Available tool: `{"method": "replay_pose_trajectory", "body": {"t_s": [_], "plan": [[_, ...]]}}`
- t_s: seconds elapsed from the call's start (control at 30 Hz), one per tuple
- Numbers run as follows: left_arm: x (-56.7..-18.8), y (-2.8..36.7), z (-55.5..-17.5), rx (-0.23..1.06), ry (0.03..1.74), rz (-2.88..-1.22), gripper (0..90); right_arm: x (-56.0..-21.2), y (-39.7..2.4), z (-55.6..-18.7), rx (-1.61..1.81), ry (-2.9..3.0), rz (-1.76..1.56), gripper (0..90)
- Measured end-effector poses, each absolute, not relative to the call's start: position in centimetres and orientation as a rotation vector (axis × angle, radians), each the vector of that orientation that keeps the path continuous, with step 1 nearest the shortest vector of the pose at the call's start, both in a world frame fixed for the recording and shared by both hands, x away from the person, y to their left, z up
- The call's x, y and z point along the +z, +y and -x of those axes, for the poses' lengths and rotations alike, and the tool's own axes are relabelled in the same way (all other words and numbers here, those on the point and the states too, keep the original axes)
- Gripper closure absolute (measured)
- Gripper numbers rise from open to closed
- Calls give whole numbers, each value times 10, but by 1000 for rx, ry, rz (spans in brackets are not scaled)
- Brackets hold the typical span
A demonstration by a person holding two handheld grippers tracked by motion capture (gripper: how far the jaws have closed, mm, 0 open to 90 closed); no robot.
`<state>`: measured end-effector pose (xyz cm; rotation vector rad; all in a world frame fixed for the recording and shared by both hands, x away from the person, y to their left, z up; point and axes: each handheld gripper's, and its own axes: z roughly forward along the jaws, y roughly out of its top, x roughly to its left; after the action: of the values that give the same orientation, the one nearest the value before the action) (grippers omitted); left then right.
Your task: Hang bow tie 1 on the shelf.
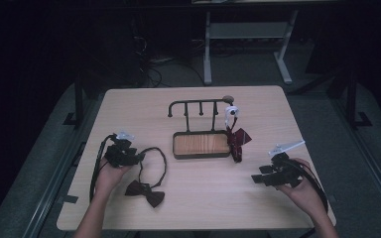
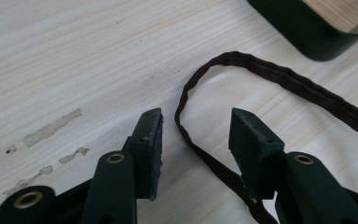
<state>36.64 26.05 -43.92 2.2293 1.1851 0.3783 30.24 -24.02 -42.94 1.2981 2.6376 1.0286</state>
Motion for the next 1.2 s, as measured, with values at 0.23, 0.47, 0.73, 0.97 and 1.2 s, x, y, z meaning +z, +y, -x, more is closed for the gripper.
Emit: {"method": "replay_pose_trajectory", "body": {"t_s": [0.23,0.47,0.73,0.97,1.2], "plan": [[-442,255,-375,373,1195,-2267,639,-431,-243,-299,1041,2618,-1313,466],[-443,250,-382,397,1197,-2295,706,-431,-245,-299,1051,2608,-1311,467],[-449,251,-385,365,1208,-2313,768,-430,-246,-298,1062,2602,-1308,467],[-450,251,-385,349,1193,-2327,861,-430,-247,-297,1086,2591,-1306,467],[-446,251,-383,332,1146,-2339,895,-431,-250,-297,1094,2584,-1319,467]]}}
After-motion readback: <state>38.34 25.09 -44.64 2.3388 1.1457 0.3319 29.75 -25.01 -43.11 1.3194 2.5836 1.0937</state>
